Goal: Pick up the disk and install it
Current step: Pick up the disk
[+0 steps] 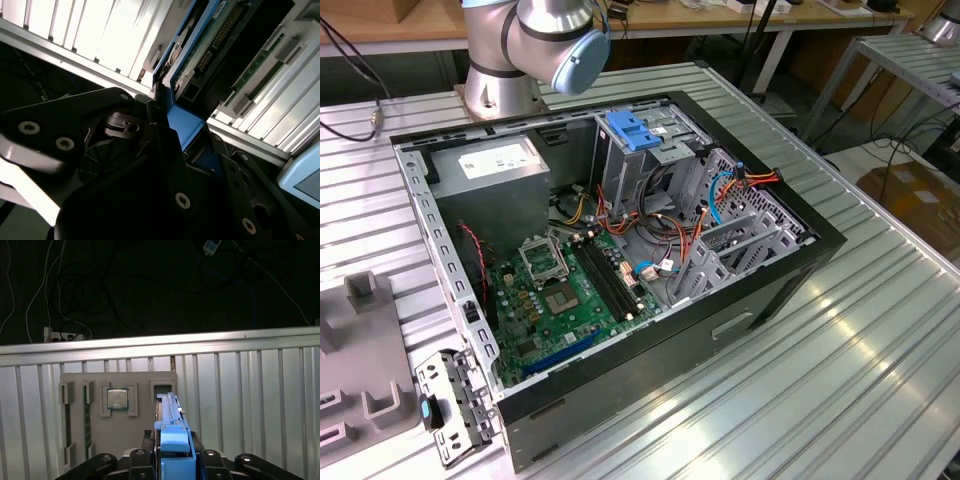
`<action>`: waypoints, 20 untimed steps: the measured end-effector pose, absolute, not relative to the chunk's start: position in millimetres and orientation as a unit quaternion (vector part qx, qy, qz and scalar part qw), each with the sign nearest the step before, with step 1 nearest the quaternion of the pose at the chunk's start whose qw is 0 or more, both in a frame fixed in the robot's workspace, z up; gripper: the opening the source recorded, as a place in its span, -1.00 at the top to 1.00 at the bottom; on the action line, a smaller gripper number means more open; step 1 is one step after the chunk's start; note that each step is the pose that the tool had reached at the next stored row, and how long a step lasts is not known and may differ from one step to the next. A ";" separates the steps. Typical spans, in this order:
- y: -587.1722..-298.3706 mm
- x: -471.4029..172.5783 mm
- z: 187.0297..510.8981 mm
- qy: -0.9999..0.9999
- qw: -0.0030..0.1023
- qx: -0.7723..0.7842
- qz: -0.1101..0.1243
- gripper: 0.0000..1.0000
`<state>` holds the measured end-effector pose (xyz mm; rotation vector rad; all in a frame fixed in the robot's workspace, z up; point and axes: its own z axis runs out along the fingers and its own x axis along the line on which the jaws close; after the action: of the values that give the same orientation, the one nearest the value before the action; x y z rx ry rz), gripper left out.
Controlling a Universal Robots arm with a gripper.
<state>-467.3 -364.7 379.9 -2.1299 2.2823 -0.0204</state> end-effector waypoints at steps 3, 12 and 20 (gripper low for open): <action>-364.7 -467.3 382.4 0.731 0.010 -0.682 -0.007 0.25; -364.7 -467.3 390.5 0.731 0.010 -0.682 -0.007 0.25; -364.7 -467.3 398.9 0.731 0.010 -0.682 -0.007 0.25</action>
<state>-467.3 -364.7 398.9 -2.1298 2.2823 -0.0204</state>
